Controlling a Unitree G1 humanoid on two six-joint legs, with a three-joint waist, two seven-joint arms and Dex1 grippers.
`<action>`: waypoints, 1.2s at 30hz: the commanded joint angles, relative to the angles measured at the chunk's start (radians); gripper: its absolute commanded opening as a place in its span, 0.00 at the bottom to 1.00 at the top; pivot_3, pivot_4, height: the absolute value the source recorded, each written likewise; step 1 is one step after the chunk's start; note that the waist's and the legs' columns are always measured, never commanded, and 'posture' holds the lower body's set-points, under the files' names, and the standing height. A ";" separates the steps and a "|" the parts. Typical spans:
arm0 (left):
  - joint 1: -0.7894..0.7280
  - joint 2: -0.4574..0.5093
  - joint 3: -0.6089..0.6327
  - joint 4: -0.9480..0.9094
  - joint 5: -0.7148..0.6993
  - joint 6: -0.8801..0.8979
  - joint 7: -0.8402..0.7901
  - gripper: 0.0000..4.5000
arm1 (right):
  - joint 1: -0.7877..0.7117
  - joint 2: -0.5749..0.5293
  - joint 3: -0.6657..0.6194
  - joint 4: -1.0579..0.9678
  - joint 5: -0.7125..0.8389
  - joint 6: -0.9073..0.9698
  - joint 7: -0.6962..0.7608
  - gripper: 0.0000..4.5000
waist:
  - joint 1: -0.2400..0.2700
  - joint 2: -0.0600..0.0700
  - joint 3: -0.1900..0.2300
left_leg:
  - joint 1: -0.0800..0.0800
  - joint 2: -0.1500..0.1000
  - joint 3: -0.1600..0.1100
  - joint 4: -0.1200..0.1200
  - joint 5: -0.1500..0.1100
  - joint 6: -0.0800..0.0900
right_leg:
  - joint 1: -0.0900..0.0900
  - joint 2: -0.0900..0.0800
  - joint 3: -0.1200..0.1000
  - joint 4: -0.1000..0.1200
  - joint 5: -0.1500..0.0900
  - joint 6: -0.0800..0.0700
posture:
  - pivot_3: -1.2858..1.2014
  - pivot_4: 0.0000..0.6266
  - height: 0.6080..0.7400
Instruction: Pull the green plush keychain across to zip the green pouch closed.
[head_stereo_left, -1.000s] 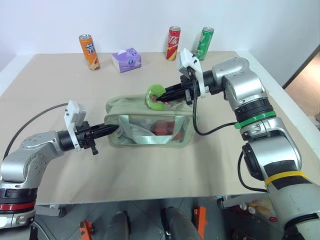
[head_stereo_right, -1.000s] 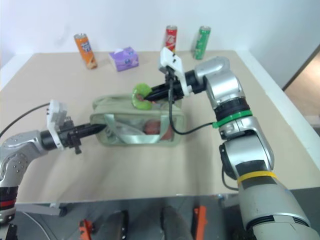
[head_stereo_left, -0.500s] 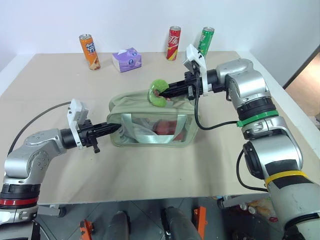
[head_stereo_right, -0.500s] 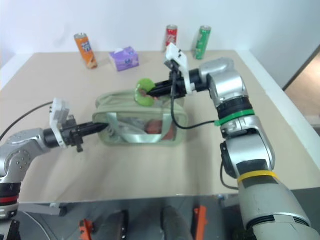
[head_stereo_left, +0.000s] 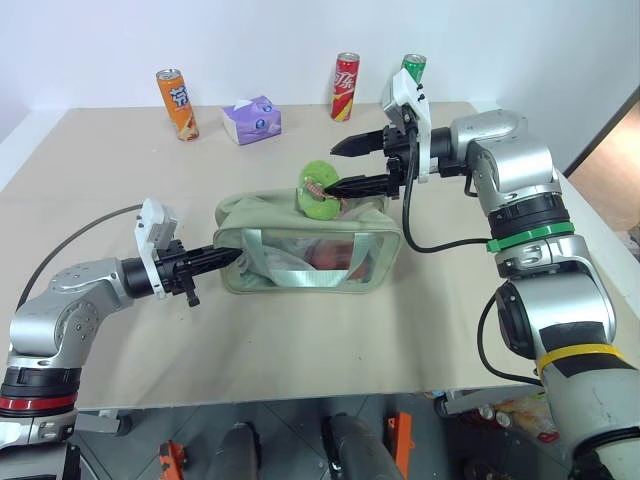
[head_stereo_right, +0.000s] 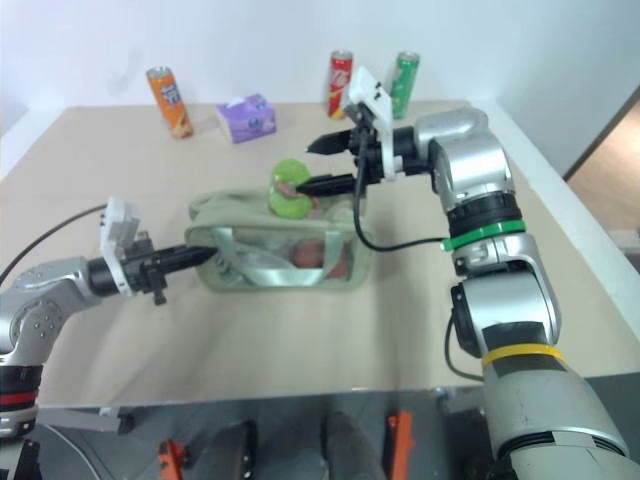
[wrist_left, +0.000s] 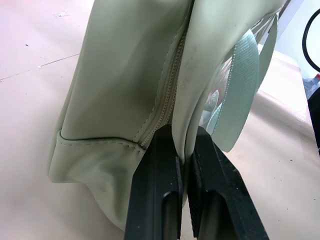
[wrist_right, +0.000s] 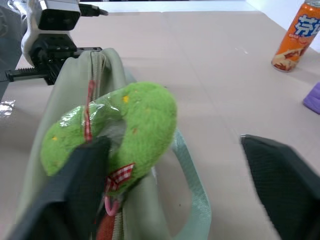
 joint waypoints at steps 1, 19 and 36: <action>-0.007 0.008 -0.003 -0.001 0.005 0.002 -0.006 0.00 | -0.008 -0.008 -0.023 -0.037 0.012 0.000 0.006 0.94 | 0.000 0.000 0.000 | 0.000 0.000 0.000 0.000 0.000 0.000 | 0.000 0.000 0.000 0.000 0.000 0.000 | 0.52 0.24 1.00; 0.001 -0.001 -0.012 0.009 0.017 -0.003 -0.003 0.00 | -0.040 0.025 -0.025 0.003 0.009 -0.033 -0.014 0.61 | 0.000 0.000 0.000 | 0.000 0.000 0.000 -0.001 0.000 0.000 | 0.000 0.000 0.000 0.000 0.000 0.000 | 0.52 0.24 1.00; -0.007 -0.005 -0.014 0.030 0.023 -0.015 -0.005 0.00 | -0.031 -0.006 -0.034 0.000 0.007 -0.042 0.007 0.00 | 0.000 0.000 0.000 | 0.000 0.000 0.000 0.000 0.000 0.000 | 0.000 0.000 0.000 0.000 0.000 0.000 | 0.52 0.24 1.00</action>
